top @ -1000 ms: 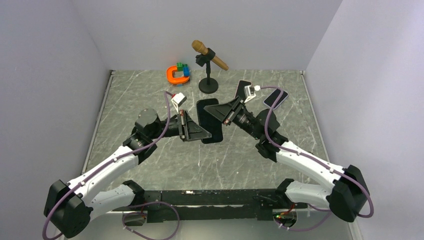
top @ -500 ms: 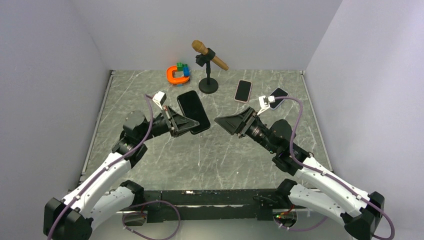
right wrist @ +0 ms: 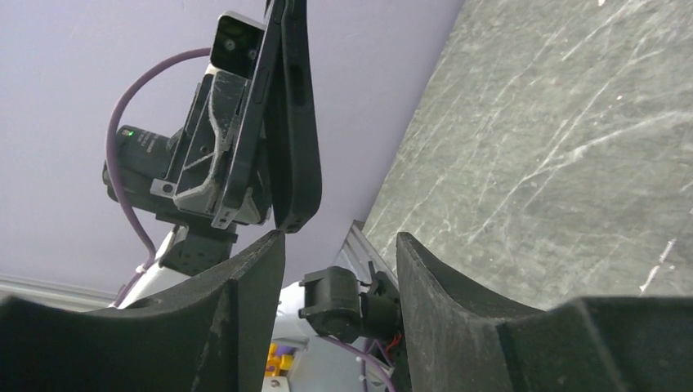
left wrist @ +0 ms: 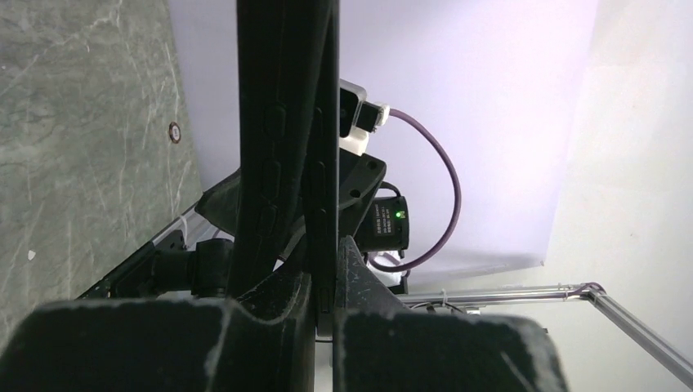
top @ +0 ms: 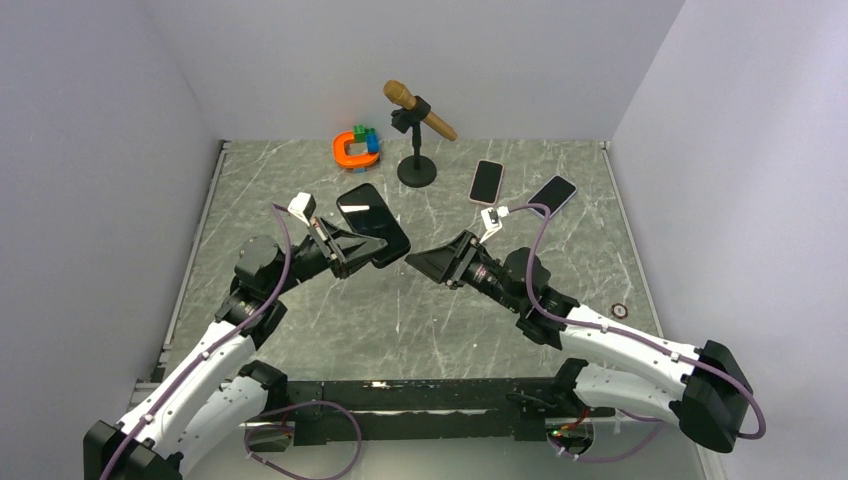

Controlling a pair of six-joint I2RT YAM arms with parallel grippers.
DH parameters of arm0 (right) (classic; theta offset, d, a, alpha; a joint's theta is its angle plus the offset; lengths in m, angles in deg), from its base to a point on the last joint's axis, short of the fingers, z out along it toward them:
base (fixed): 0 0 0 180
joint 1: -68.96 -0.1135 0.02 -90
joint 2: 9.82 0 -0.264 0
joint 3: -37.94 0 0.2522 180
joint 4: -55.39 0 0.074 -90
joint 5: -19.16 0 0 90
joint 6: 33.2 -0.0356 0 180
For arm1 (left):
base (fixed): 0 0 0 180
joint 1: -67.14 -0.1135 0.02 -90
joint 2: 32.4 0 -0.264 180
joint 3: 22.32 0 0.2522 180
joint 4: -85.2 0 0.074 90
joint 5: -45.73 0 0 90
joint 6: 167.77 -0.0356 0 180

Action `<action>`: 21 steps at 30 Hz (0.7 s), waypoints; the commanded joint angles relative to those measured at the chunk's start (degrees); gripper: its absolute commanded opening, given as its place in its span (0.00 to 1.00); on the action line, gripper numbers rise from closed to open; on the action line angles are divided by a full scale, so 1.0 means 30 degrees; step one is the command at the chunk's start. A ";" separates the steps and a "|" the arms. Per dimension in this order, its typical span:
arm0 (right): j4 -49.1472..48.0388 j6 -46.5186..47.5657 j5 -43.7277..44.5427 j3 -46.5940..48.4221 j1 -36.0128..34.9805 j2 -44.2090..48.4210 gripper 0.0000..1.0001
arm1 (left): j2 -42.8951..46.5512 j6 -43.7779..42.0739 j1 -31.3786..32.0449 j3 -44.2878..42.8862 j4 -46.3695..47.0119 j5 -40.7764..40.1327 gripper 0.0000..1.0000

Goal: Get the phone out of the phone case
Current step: Remove the phone case from the phone.

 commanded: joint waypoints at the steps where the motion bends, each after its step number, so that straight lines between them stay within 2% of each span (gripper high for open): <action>1: -0.3296 -0.0606 0.0525 -0.0345 -0.0240 -0.0205 0.56 | 0.0403 0.0739 -0.0095 -0.0517 0.2092 -0.0452 0.00; 9: -0.6482 -0.1668 -0.0250 0.0529 -0.0753 -0.3001 0.53 | 0.0433 0.0989 -0.0086 -0.0571 0.2289 -0.0261 0.00; 13: -0.8039 -0.2076 -0.0753 0.1399 -0.0954 -0.5129 0.36 | 0.0599 0.1460 -0.0056 -0.0222 0.2989 0.0070 0.00; 17: -1.0115 -0.2037 -0.0753 0.1893 -0.0982 -0.6537 0.16 | 0.1292 0.1257 0.0045 0.0042 0.2232 0.0257 0.00; 20: -0.9924 -0.1245 -0.0274 0.2556 -0.0945 -0.7371 0.00 | 0.1827 0.1553 0.0338 0.0547 0.2253 0.0061 0.00; 21: -0.9730 -0.1017 -0.0002 0.2811 -0.0951 -0.7639 0.00 | 0.1928 0.1575 0.0442 0.0606 0.2211 0.0054 0.00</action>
